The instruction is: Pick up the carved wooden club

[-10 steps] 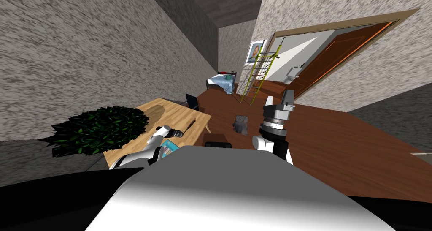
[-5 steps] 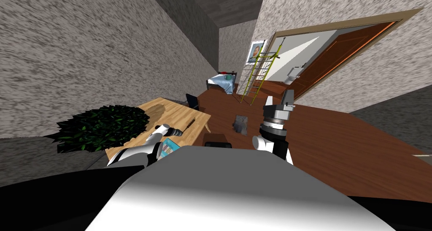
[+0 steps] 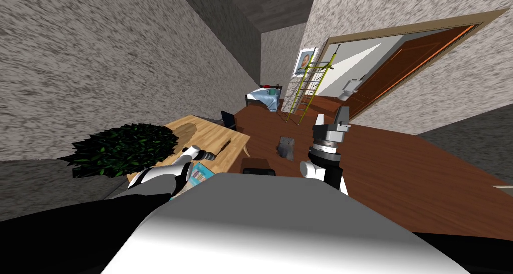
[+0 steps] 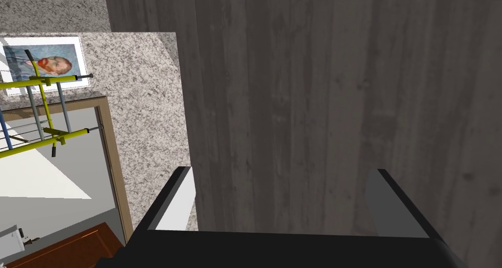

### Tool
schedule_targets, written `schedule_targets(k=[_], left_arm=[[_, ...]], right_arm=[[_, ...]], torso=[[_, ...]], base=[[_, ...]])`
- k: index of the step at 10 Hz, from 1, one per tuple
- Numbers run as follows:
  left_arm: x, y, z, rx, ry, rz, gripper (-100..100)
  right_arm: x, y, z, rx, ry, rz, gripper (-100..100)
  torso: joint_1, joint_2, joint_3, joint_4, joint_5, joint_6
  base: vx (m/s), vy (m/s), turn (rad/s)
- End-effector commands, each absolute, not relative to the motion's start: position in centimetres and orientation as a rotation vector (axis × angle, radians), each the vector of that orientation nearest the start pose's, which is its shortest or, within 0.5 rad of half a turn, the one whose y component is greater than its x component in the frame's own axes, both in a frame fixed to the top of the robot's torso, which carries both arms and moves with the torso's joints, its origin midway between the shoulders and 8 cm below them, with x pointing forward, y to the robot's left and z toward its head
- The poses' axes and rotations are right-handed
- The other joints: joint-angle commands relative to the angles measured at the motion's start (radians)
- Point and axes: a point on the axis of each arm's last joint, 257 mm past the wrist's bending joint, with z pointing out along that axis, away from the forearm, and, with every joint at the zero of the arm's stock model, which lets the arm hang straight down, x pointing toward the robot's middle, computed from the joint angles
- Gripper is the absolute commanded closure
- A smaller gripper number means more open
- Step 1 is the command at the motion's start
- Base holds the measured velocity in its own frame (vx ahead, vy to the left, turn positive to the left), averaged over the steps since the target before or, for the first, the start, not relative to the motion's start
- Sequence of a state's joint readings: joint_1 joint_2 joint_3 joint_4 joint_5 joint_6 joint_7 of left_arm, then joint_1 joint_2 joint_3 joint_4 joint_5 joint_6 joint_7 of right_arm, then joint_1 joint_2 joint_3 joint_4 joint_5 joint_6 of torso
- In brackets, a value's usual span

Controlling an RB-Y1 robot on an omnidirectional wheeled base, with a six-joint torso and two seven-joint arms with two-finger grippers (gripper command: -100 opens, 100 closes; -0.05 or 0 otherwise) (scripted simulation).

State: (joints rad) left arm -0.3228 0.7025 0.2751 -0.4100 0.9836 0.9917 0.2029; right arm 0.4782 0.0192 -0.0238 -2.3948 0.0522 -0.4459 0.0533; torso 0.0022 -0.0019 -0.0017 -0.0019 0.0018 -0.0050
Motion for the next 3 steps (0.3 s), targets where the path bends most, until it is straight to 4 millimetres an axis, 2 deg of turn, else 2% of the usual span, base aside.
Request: schedule_targets(k=[1,2,3], left_arm=[[32.71,54.47,-47.9,-3.08,0.637,-0.487,100],[32.6,53.82,-48.36,-3.089,0.644,-0.486,100],[32.69,54.04,-48.22,-3.084,0.645,-0.487,0]], right_arm=[[32.82,-27.68,7.16,0.554,0.579,1.216,0],[32.82,-27.68,7.16,0.554,0.579,1.216,0],[32.82,-27.68,7.16,0.554,0.579,1.216,0]], torso=[[0.0,0.0,0.0,0.0,0.0,0.0],[-0.002,0.002,0.001,0.0,-0.001,-0.001],[-0.001,0.001,0.001,0.0,0.0,-0.001]], base=[[-0.04,-0.048,0.048],[-0.019,-0.023,0.014],[0.0,0.0,0.0]])
